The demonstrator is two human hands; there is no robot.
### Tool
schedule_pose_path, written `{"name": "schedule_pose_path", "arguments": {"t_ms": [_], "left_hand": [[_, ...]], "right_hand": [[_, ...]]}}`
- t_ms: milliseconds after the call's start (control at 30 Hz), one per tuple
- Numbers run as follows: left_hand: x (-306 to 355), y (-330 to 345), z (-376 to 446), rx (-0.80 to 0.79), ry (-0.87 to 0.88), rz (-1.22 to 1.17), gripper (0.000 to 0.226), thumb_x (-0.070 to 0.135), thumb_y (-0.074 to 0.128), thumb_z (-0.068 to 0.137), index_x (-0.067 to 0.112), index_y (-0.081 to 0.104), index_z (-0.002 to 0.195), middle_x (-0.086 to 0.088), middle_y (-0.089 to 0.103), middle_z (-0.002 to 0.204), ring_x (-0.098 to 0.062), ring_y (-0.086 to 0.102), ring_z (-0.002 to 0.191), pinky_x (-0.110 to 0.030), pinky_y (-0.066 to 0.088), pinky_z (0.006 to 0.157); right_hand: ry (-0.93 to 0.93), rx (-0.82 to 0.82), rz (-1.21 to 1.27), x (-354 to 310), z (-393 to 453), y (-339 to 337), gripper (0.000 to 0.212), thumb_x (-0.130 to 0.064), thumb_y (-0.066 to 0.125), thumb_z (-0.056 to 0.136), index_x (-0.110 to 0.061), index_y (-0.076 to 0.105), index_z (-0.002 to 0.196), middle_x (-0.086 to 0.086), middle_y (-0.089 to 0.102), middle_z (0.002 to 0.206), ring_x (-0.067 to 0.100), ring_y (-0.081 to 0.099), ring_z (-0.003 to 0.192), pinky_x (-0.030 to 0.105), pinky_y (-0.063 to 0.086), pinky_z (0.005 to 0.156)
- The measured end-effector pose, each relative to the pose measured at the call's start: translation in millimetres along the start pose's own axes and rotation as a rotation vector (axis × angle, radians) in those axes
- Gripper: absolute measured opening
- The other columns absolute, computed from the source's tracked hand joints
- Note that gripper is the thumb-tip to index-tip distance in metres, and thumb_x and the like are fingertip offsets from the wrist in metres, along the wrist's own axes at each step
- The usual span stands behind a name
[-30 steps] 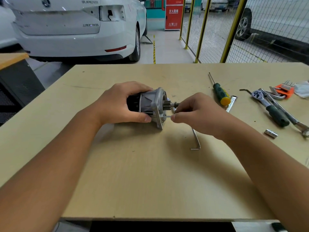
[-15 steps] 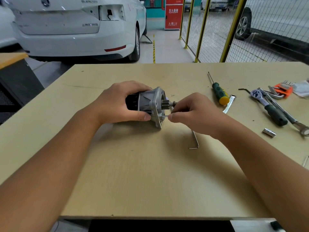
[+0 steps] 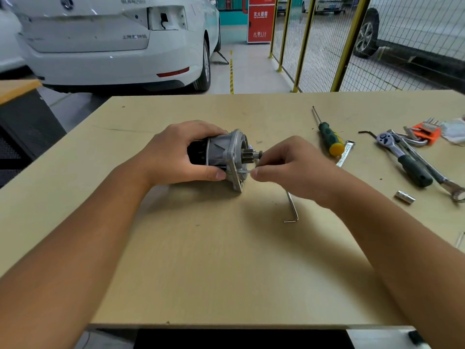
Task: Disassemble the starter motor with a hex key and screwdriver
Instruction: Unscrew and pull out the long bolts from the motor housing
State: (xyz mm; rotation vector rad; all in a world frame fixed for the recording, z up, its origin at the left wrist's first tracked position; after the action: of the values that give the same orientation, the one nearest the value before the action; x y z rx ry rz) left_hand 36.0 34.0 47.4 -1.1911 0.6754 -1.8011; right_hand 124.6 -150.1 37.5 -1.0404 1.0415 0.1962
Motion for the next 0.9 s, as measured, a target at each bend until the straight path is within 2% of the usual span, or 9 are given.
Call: {"name": "schedule_pose_path", "arguments": {"t_ms": [200,333,433,533,667,800,900], "left_hand": [[0.3,-0.4,0.0,0.012,-0.013,-0.005,0.069,0.071,0.08,0.066,0.051,0.057,0.127,0.027,0.064,0.126,-0.008,0.061,0.123,-0.05,0.051,0.103],[1.1,-0.3,-0.2,0.014,-0.019,-0.011,0.071,0.07,0.08,0.066,0.047,0.059,0.129,0.025,0.065,0.126,-0.009,0.061,0.123,-0.05,0.05,0.103],[2.5,-0.1,-0.2,0.022,-0.018,-0.013,0.073,0.07,0.08,0.065,0.045,0.06,0.13,0.023,0.065,0.125,-0.012,0.062,0.122,-0.05,0.051,0.102],[2.3,0.0,0.6,0.018,-0.018,-0.023,0.072,0.071,0.081,0.065,0.043,0.063,0.129,0.022,0.066,0.124,-0.013,0.062,0.121,-0.05,0.051,0.101],[1.4,-0.6,1.3,0.02,-0.013,-0.036,0.073,0.077,0.08,0.064,0.046,0.062,0.128,0.024,0.065,0.125,-0.011,0.062,0.121,-0.05,0.05,0.103],[1.5,-1.2,1.7,0.015,-0.022,-0.05,0.073,0.085,0.074,0.063,0.051,0.058,0.127,0.028,0.063,0.126,-0.009,0.061,0.123,-0.049,0.05,0.105],[-0.4,-1.2,1.6,-0.009,-0.03,-0.025,0.078,0.074,0.082,0.06,0.05,0.057,0.129,0.029,0.062,0.128,-0.006,0.06,0.125,-0.049,0.049,0.107]], "right_hand": [[-0.031,0.017,0.062,1.8,1.0,3.6,0.019,-0.021,0.078,0.085,-0.006,0.076,0.073,0.001,0.043,0.053,0.009,0.031,0.045,0.019,0.026,0.042],[-0.06,0.032,0.019,-2.3,0.7,6.7,0.019,-0.02,0.077,0.086,-0.009,0.076,0.071,-0.009,0.041,0.046,0.006,0.031,0.041,0.015,0.024,0.04],[-0.047,0.039,0.006,0.2,1.7,5.3,0.021,-0.02,0.077,0.086,-0.006,0.075,0.071,-0.008,0.039,0.047,0.007,0.03,0.041,0.015,0.024,0.04],[-0.09,0.036,-0.065,-5.5,2.3,4.9,0.019,-0.021,0.077,0.086,-0.011,0.076,0.07,-0.008,0.045,0.047,0.007,0.035,0.044,0.015,0.028,0.043],[-0.209,0.039,-0.222,-18.7,1.3,2.7,0.018,-0.024,0.075,0.088,-0.012,0.077,0.074,-0.002,0.056,0.054,0.01,0.043,0.051,0.02,0.032,0.047],[-0.324,0.052,-0.365,-29.2,-3.7,3.0,0.019,-0.026,0.072,0.09,-0.011,0.078,0.08,0.007,0.067,0.067,0.024,0.055,0.063,0.037,0.043,0.059],[-0.274,0.067,-0.323,-25.4,-0.9,2.1,0.019,-0.026,0.073,0.089,-0.011,0.078,0.079,0.007,0.065,0.066,0.019,0.053,0.06,0.031,0.04,0.055]]}}
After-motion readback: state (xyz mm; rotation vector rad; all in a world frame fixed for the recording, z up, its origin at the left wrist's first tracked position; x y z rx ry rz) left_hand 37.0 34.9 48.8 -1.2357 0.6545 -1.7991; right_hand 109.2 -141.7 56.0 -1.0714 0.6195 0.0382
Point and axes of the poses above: each hand's wrist, its own z-axis towards the middle knuckle, its own y-axis out of the palm, x = y × z, the point moved 8 cm from there along z, towards the middle knuckle
